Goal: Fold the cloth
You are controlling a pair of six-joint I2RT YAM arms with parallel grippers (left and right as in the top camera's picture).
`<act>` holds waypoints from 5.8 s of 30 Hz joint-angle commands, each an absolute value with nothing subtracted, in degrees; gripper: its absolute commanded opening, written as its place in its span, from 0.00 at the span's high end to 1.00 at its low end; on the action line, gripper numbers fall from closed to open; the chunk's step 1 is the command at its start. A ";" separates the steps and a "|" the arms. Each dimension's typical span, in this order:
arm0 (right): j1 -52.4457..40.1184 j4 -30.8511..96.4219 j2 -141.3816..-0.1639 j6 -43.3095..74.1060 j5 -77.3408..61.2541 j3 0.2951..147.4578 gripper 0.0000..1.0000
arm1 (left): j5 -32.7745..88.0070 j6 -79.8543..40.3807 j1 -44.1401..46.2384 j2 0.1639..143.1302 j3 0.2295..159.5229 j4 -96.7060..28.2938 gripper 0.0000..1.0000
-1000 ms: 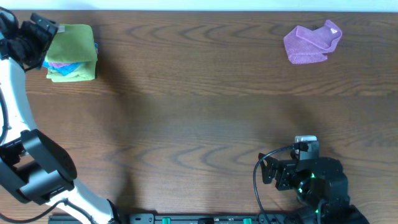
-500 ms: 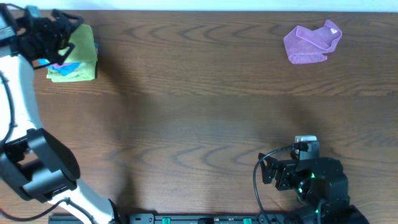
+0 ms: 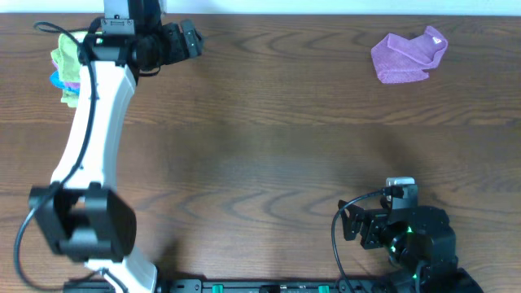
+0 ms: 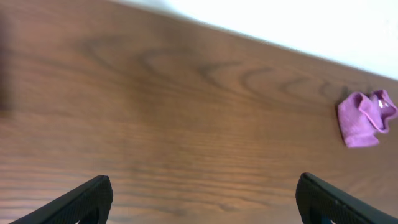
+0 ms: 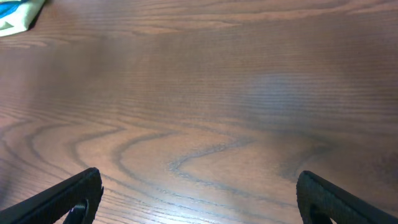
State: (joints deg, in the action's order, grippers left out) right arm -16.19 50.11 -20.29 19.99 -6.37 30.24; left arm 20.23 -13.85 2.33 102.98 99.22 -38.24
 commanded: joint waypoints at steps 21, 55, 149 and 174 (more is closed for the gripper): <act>-15.77 50.17 -20.16 20.58 -5.80 30.20 0.01 | 0.62 -7.20 0.73 40.12 29.98 -15.11 0.05; -15.77 50.17 -20.16 20.58 -5.80 30.20 0.01 | -3.66 3.05 -1.96 0.56 16.10 -54.43 0.05; 1.54 43.22 -0.32 -4.75 -2.83 9.47 0.01 | -3.60 3.25 -1.85 0.25 16.12 -54.37 0.05; 1.54 43.22 -0.32 -4.75 -2.83 9.47 0.01 | -3.60 3.25 -1.85 0.25 16.10 -54.39 0.05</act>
